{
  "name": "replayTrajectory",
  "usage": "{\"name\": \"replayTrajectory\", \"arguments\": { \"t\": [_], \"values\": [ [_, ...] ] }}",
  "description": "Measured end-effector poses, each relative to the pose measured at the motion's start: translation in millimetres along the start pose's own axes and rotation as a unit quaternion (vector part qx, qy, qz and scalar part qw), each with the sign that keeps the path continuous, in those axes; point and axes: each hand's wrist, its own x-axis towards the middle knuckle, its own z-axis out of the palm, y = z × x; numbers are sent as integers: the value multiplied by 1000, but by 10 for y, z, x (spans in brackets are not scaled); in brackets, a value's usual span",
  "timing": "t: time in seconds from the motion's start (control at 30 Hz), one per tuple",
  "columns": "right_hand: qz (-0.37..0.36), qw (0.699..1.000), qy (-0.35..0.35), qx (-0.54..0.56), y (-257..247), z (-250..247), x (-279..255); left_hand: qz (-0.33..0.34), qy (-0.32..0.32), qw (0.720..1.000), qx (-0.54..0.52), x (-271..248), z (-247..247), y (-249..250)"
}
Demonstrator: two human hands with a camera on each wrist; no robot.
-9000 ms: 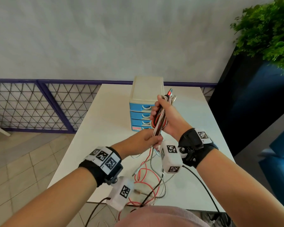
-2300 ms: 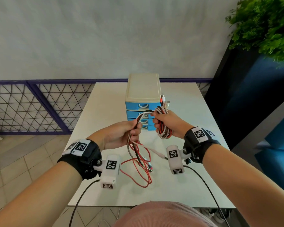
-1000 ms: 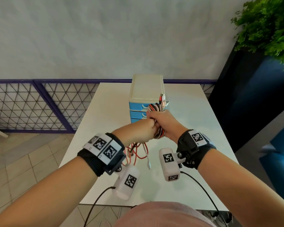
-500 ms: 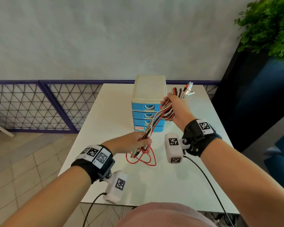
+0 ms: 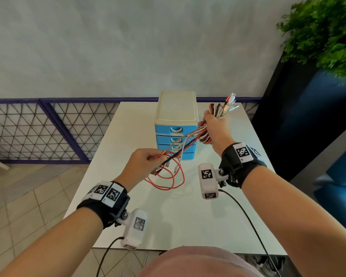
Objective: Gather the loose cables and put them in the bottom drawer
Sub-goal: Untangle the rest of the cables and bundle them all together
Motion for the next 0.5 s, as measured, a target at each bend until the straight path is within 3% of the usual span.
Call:
{"name": "replayTrajectory", "arguments": {
  "t": [0.07, 0.13, 0.23, 0.3, 0.4, 0.5],
  "values": [
    [-10, 1000, 9, -1, -1, 18, -24, 53, 64, 991, 104, 6, 47, 25],
    [-19, 1000, 8, -1, 0, 35, -46, 44, 86, 985, 141, 32, 85, 66],
    [-24, 1000, -3, 3, 4, 58, -82, -52, -11, 986, 160, 102, 140, 99],
    [-29, 1000, -5, -2, 5, 75, -106, -82, -68, 977, 184, 154, 139, 91],
    [-28, 1000, -5, -7, 10, 81, -134, -122, -87, 981, 120, 177, 111, 85],
    [-35, 999, -9, -15, 34, 100, -177, -192, -45, 979, 48, 194, 97, 123]
  ]
}}
